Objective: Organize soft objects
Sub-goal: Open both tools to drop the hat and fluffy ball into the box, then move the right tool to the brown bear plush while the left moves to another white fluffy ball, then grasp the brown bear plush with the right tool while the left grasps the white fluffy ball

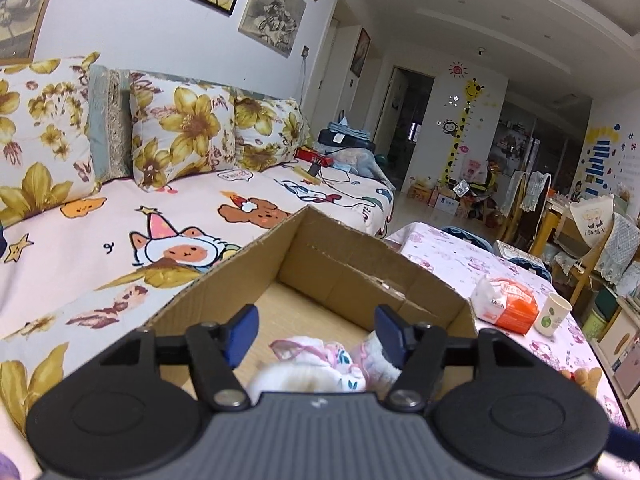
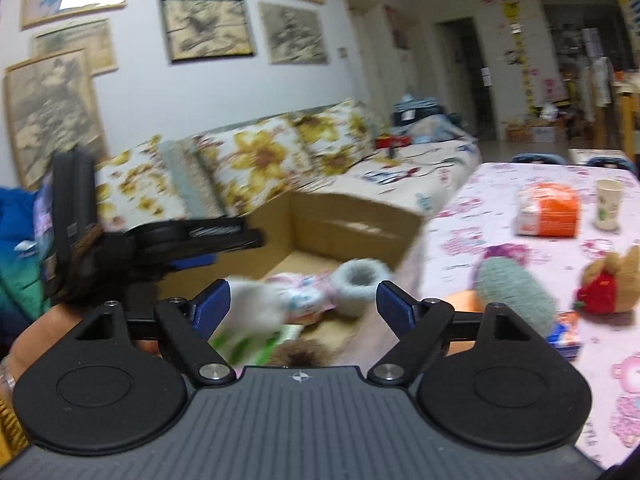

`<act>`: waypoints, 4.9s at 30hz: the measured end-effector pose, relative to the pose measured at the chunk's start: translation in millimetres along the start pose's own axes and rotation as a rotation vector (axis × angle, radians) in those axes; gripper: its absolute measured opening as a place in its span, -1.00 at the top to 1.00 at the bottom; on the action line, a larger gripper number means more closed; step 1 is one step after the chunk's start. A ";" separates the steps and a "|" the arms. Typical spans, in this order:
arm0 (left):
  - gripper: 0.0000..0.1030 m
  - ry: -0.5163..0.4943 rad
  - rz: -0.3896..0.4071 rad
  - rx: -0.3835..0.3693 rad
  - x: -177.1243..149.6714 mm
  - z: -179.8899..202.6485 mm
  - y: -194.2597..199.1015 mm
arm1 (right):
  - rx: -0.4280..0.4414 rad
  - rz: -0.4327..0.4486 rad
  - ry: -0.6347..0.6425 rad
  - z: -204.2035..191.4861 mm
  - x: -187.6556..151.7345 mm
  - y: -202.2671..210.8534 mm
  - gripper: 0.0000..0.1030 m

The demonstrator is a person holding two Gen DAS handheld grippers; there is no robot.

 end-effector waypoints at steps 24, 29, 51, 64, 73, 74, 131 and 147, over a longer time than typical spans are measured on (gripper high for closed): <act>-0.64 -0.130 0.035 -0.139 -12.0 51.6 13.1 | -0.300 0.046 -0.071 53.7 -2.9 35.9 -0.98; -0.66 -0.153 0.031 -0.162 -17.0 62.9 14.3 | -0.323 0.046 -0.073 58.6 -4.3 37.8 -0.98; -0.72 -0.281 0.012 -0.253 -43.0 111.8 21.8 | -0.443 0.053 -0.106 70.4 -7.5 47.2 -0.98; -0.72 -0.367 -0.042 -0.346 -70.5 147.4 28.2 | -0.540 0.031 -0.147 87.5 -13.9 40.1 -0.99; -0.72 -0.416 -0.138 -0.386 -101.4 168.6 20.9 | -0.576 -0.002 -0.181 110.1 -20.9 18.5 -1.00; -0.71 -0.420 -0.147 -0.385 -104.5 170.3 19.4 | -0.576 -0.008 -0.172 110.4 -21.6 14.5 -1.00; 0.10 -0.343 -0.282 -0.409 -127.4 174.5 -14.8 | -0.623 -0.095 0.096 130.8 -21.1 -57.6 -0.84; 0.10 -0.270 -0.224 -0.503 -103.0 166.0 4.9 | -0.640 -0.106 0.009 103.8 -19.2 -19.8 -0.84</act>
Point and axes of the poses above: each gripper's, at about its wrist camera, not at the fingertips, and y roughly against the way its jaws point, z to its right, x to its top, the point moved 1 cm from there along -y, roughly the way its jaws point, and after that the axes turned 6 degrees about z, right-handed, at the moved point
